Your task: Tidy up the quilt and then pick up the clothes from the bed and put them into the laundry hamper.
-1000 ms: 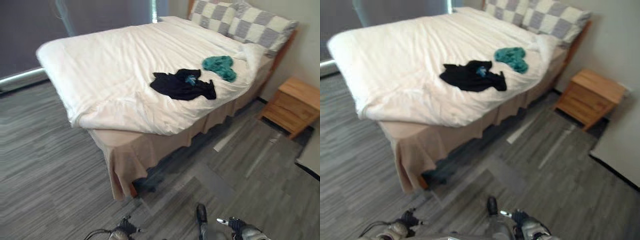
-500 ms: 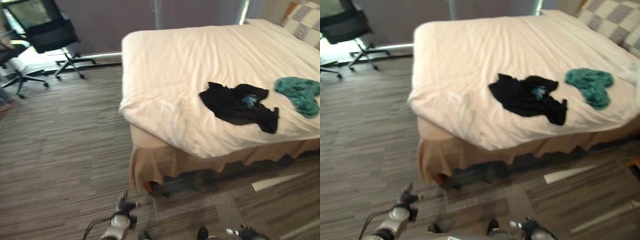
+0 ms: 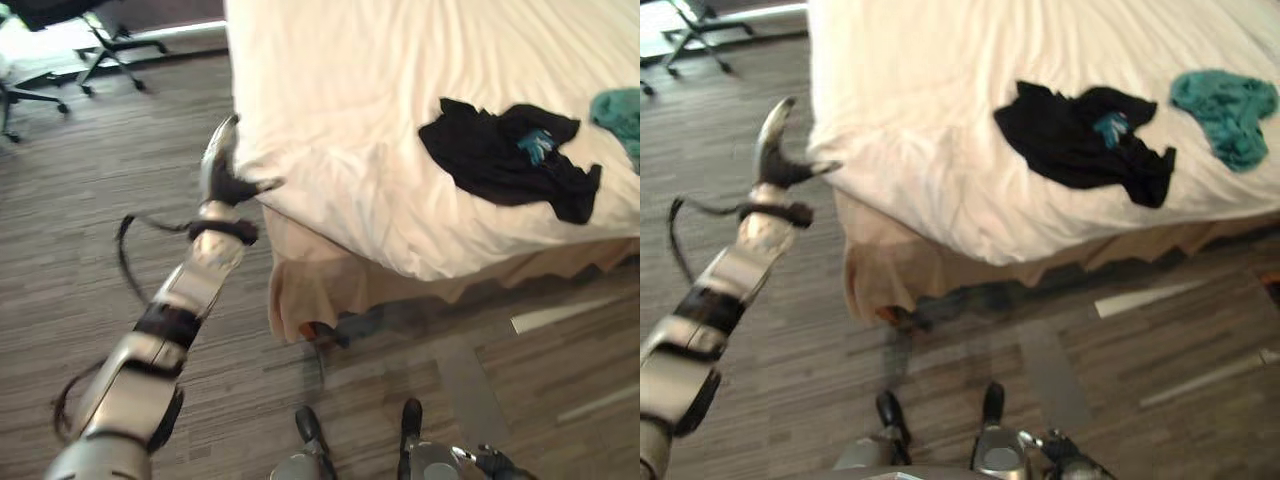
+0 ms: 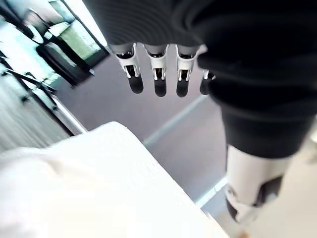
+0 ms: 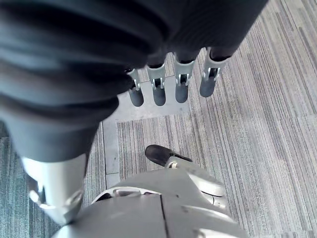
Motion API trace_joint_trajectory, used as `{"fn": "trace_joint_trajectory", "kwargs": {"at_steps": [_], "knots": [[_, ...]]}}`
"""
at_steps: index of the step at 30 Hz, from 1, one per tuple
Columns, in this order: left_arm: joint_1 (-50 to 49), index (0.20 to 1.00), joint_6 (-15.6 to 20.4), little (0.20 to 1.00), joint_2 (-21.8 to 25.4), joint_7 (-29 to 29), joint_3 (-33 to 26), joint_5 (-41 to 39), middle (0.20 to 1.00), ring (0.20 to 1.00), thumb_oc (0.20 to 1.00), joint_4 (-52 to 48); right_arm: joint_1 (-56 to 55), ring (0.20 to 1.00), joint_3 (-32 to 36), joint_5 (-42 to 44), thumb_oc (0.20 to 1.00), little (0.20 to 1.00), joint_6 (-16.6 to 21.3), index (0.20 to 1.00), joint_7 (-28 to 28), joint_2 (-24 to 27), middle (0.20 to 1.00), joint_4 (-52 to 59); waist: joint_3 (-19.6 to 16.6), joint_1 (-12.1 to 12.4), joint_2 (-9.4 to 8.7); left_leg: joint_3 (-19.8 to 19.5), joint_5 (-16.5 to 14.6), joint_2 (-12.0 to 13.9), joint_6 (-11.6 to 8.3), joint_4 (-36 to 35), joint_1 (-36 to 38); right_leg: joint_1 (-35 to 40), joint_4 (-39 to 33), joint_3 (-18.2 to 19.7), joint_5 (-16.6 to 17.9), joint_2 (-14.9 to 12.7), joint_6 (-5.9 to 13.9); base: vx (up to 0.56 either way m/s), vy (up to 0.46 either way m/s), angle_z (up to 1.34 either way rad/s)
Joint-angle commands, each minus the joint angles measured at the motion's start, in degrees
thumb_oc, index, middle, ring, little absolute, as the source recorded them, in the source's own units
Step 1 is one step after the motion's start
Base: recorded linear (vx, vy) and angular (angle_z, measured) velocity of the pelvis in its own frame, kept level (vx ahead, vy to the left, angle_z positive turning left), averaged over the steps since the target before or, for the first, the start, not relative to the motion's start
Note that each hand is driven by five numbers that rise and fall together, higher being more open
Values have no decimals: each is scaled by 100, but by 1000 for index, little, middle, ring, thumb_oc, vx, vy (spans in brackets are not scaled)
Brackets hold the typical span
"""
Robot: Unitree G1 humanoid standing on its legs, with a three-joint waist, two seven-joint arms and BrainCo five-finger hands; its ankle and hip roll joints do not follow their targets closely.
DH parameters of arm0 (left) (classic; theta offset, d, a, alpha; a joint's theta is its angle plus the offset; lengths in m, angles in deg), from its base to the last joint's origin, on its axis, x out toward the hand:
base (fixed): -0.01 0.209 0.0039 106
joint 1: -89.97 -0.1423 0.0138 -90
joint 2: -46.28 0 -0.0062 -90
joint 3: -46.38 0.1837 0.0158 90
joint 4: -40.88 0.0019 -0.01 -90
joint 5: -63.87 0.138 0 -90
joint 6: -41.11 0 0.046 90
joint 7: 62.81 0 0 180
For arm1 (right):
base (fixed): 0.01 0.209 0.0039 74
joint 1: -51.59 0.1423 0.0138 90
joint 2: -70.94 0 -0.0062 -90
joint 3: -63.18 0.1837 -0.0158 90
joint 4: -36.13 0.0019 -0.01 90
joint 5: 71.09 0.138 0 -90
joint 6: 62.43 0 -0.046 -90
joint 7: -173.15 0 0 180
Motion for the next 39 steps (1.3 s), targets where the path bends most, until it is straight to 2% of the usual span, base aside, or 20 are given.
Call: {"fn": "trace_joint_trajectory", "kwargs": {"at_steps": [1, 4, 7, 9, 10, 16, 17, 18, 19, 22, 24, 25, 30, 31, 32, 33, 34, 35, 38, 39], "knots": [[1240, 1000, -93, 1000, -178, 117, 242, 769, 1000, 1000, 1000, 1223, 276, 1000, -285, 33, 1000, 1000, 0, 1000, -125, -31, 1000, 52, 164, -350, -8, 86, -114, 463, -474, 400, 162, -630, 415, 628, -13, -84, 256, -79, 8, -50], [2063, 1000, -395, 1000, -648, 309, 693, 1168, 1000, 1000, 1000, 2462, 386, 1000, -400, 154, 1000, 1000, 16, 1000, -136, -30, 1000, 93, 319, -507, 10, 198, -105, 490, -480, 422, 41, -883, 456, 750, 33, -86, 262, -81, -15, -43], [2373, 1000, -1043, 1000, -1317, 560, 977, 2082, 1000, 1000, 1000, 3996, 539, 1000, -516, 367, 1000, 1000, 0, 1000, -120, -118, 1000, 79, 532, -619, -22, 299, -125, 563, -487, 514, -68, -1095, 535, 831, 45, -64, 279, -66, -54, -39], [2154, 250, -1353, 250, -1571, 783, 873, 2507, 250, 250, 250, 4711, 547, 1000, -494, 452, 1000, 1000, 25, 1000, -121, -175, 1000, 22, 575, -660, -50, 340, -136, 613, -501, 549, -59, -1114, 578, 818, 26, -47, 268, -24, -58, -23], [1958, 200, -1500, 200, -1615, 852, 751, 2575, 200, 200, 200, 4991, 513, 1000, -469, 454, 1000, 1000, 60, 1000, -109, -183, 1000, 25, 570, -671, -67, 354, -139, 631, -507, 555, -44, -1090, 583, 803, 9, -45, 256, -2, -67, -23], [680, 200, -1820, 200, -1351, 848, -64, 2456, 200, 200, 200, 5398, 252, 1000, -181, 516, 1000, 1000, 206, 1000, 30, 126, 1000, 714, 369, -665, -84, 373, -141, 680, -564, 435, 320, -771, 588, 686, -108, 23, 154, 28, -24, -5], [415, 363, -1807, 363, -1301, 830, -250, 2289, 363, 363, 363, 5343, 166, 1000, -104, 507, 1000, 1000, 193, 1000, 71, 247, 1000, 1018, 322, -661, -73, 375, -120, 670, -575, 360, 447, -657, 581, 660, -126, 37, 146, 87, 20, -9], [162, 451, -1776, 451, -1247, 784, -497, 2006, 451, 451, 451, 5269, 143, 1000, -8, 504, 1000, 1000, 201, 1000, 149, 358, 1000, 1328, 271, -636, -68, 381, -99, 646, -582, 280, 548, -563, 570, 639, -143, 45, 140, 100, 39, -5], [-208, 1000, -1743, 1000, -1226, 722, -779, 1737, 1000, 1000, 1000, 5181, 91, 1000, 88, 442, 1000, 1000, 165, 1000, 246, 518, 1000, 1825, 222, -613, -44, 367, -54, 603, -590, 156, 703, -412, 548, 608, -162, 51, 131, 107, 43, -6], [-1207, 1000, -1618, 1000, -1380, 554, -1335, 1230, 1000, 1000, 1000, 4868, 160, 1000, 252, 222, 1000, 1000, 82, 1000, 421, 864, 1000, 2973, 101, -498, -20, 360, 72, 583, -539, -30, 911, -157, 463, 486, -115, 55, 61, 33, 20, -5], [-2301, 1000, -1446, 1000, -1629, 447, -1781, 755, 1000, 1000, 1000, 4588, 658, 1000, 258, 25, 1000, 1000, -32, 1000, 493, 1081, 1000, 3606, -17, -254, -22, 223, 1, 600, -518, -30, 1055, 138, 357, 335, -137, 61, 31, 99, 34, -2], [-2307, 1000, -1448, 1000, -1629, 447, -1784, 756, 1000, 1000, 1000, 4583, 657, 1000, 254, 25, 1000, 1000, -33, 1000, 494, 1083, 1000, 3607, -15, -260, -21, 219, 0, 601, -519, -30, 1058, 146, 353, 330, -136, 62, 31, 79, 20, 6], [-3863, 1000, -1323, 1000, -1966, 469, -1993, 662, 1000, 1000, 1000, 4497, 1931, 1000, 29, -58, 1000, 1000, -115, 1000, 479, 1322, 1000, 4440, -107, 307, -91, -38, -13, 611, -485, -30, 1132, 461, 221, 76, -192, 60, -15, 53, 15, 33], [-3865, 1000, -1323, 1000, -1965, 469, -1996, 663, 1000, 1000, 1000, 4496, 1934, 1000, 26, -58, 1000, 1000, -115, 1000, 480, 1322, 1000, 4439, -105, 300, -90, -42, -12, 611, -485, -30, 1133, 465, 220, 72, -193, 60, -15, 44, -5, 36], [-4259, 1000, -1311, 1000, -1991, 565, -2075, 647, 1000, 1000, 1000, 4647, 2547, 1000, -172, -55, 1000, 1000, -183, 1000, 499, 1241, 1000, 4472, -115, 549, -129, -148, -3, 607, -477, -30, 1071, 513, 196, -15, -228, 58, -31, 21, -12, 27], [-4257, 1000, -1311, 1000, -1989, 565, -2080, 648, 1000, 1000, 1000, 4646, 2555, 1000, -176, -54, 1000, 1000, -180, 1000, 499, 1238, 1000, 4467, -130, 544, -131, -149, 7, 608, -476, -30, 1047, 491, 193, -15, -218, 59, -36, 10, -15, 23], [-4573, 1000, -1303, 1000, -1993, 659, -2074, 747, 1000, 1000, 1000, 4782, 3350, 1000, -383, -110, 1000, 1000, -238, 1000, 544, 1187, 1000, 4132, -92, 828, -134, -316, 43, 600, -461, -30, 936, 504, 168, -177, -225, 31, -37, -28, -3, 28], [-4681, 1000, -1282, 1000, -1963, 692, -2067, 733, 1000, 1000, 1000, 4847, 3730, 1000, -488, -117, 1000, 1000, -264, 1000, 561, 1127, 1000, 3997, -52, 944, -133, -380, 58, 596, -459, -30, 883, 498, 171, -242, -228, 22, -31, -41, -1, 27], [-4776, 1000, -1238, 1000, -1870, 736, -2103, 678, 1000, 1000, 1000, 4927, 4431, 1000, -628, -51, 1000, 1000, -291, 1000, 566, 1128, 1000, 3755, 23, 1128, -140, -495, 119, 592, -452, -30, 715, 414, 168, -342, -203, 3, -33, -64, -3, 48], [-4738, 1000, -1182, 1000, -1749, 711, -2038, 667, 1000, 1000, 1000, 4968, 5117, 620, -755, 92, 620, 620, -264, 620, 568, 1148, 620, 3332, 157, 1316, -127, -659, 186, 595, -467, -30, 510, 316, 201, -451, -189, -31, -13, -77, -8, 77]]}}
